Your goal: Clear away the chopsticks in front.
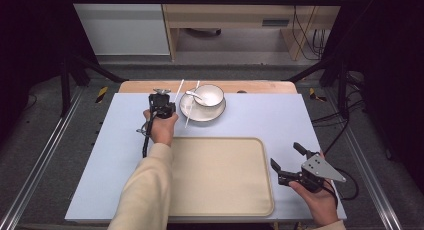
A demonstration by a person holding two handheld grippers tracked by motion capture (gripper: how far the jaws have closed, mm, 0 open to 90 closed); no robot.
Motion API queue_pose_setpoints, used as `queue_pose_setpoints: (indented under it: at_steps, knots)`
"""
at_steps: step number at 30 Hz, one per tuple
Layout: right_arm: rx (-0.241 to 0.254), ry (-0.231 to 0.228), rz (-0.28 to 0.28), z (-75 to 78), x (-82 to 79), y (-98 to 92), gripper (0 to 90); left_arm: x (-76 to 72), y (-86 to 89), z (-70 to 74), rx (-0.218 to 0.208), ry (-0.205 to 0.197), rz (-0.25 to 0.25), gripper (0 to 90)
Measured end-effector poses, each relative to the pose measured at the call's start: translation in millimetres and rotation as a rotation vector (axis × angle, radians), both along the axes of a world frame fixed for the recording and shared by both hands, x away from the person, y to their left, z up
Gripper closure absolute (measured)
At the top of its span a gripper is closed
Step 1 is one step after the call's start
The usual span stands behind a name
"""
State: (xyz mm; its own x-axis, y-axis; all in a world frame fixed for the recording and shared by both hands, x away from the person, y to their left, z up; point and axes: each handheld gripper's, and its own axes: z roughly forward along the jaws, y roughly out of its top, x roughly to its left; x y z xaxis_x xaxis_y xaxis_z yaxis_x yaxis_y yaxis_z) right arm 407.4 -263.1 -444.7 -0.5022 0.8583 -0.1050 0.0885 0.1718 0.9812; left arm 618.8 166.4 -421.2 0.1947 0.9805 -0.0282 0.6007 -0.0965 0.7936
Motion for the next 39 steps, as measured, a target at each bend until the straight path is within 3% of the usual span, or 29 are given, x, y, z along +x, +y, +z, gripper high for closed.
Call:
queue_pose_setpoints:
  at_steps: [9,15,18,25,29,32,36,39]
  knots:
    - [-0.007,0.003,0.001,-0.8,0.6,1.4,7.2,-38.9,15.0,0.8,-0.025,-0.005,-0.011,84.9]
    - [-0.009,0.004,0.000,-1.1,0.7,1.1,7.2,-61.3,30.8,6.3,-0.069,-0.022,0.018,84.9]
    - [-0.008,0.004,0.003,-0.8,0.6,1.4,7.2,-72.3,35.2,8.2,-0.065,-0.023,0.025,84.9]
    - [-0.010,0.008,0.008,-1.5,0.1,2.7,7.2,-103.2,35.0,6.2,-0.077,-0.041,0.025,84.9]
    - [-0.016,0.012,0.016,-2.0,-0.3,3.8,6.9,-118.2,37.0,4.0,-0.124,-0.067,0.049,84.9]
    - [-0.022,0.016,0.026,-2.3,-0.9,4.7,6.1,-129.0,36.2,5.2,-0.097,-0.086,0.053,84.9]
    - [-0.026,0.027,0.037,-3.3,0.4,5.7,4.2,-142.3,37.0,3.1,-0.135,-0.098,0.067,84.9]
    - [-0.017,0.024,0.040,-2.8,-0.5,6.3,3.1,-155.5,37.1,-0.7,-0.139,-0.104,0.074,84.9]
